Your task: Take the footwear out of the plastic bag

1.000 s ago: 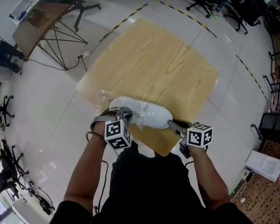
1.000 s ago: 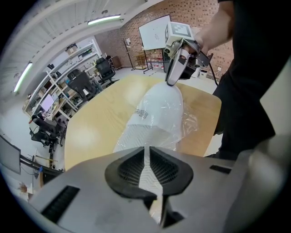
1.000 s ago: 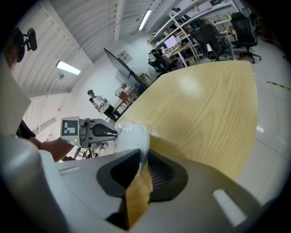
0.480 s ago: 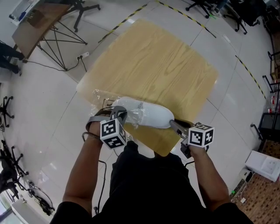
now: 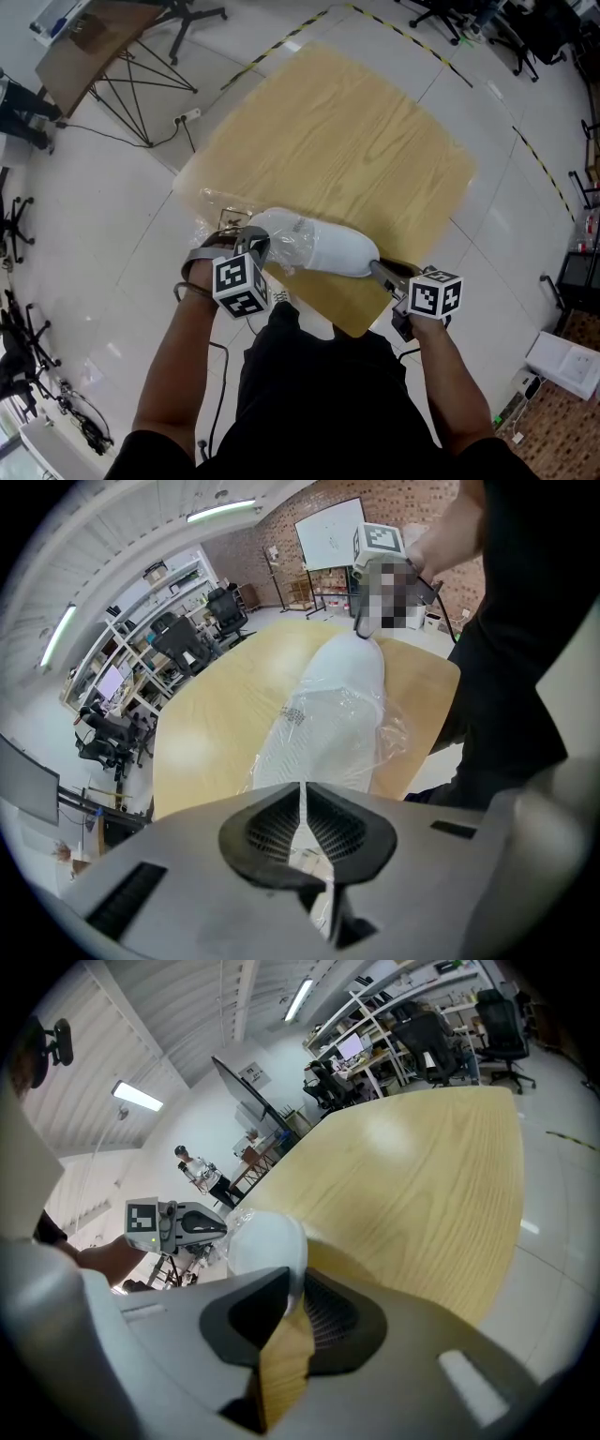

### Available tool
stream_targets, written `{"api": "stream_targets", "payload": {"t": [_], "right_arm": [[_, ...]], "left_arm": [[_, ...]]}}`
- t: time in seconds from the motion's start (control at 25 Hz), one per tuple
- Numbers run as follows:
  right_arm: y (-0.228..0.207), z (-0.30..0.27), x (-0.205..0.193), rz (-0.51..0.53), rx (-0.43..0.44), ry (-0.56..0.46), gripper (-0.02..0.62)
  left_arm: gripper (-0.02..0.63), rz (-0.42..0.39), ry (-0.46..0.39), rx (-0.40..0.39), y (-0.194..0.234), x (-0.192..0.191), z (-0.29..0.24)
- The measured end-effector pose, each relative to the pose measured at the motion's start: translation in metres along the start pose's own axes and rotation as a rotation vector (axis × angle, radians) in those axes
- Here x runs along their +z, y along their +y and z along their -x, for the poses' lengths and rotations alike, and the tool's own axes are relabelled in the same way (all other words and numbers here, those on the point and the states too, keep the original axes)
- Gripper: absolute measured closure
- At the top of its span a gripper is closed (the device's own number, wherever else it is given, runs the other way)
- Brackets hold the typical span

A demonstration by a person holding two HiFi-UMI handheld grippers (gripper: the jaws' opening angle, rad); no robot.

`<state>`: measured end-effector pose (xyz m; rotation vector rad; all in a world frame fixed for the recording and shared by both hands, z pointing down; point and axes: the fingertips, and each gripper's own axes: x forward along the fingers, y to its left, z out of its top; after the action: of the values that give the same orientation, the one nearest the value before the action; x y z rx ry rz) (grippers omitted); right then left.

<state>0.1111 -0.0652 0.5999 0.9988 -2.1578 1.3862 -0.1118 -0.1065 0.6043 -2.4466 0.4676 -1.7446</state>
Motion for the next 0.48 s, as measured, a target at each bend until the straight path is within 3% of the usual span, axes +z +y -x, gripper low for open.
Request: {"api": "stream_targets", "payload": {"t": [0.48], "right_arm": [[-0.004,-0.003,0.006,0.053,-0.019,0.029,0.541]], "left_arm": [[0.580,0.007,0.001,-0.006,-0.014,-0.008,0.014]]}}
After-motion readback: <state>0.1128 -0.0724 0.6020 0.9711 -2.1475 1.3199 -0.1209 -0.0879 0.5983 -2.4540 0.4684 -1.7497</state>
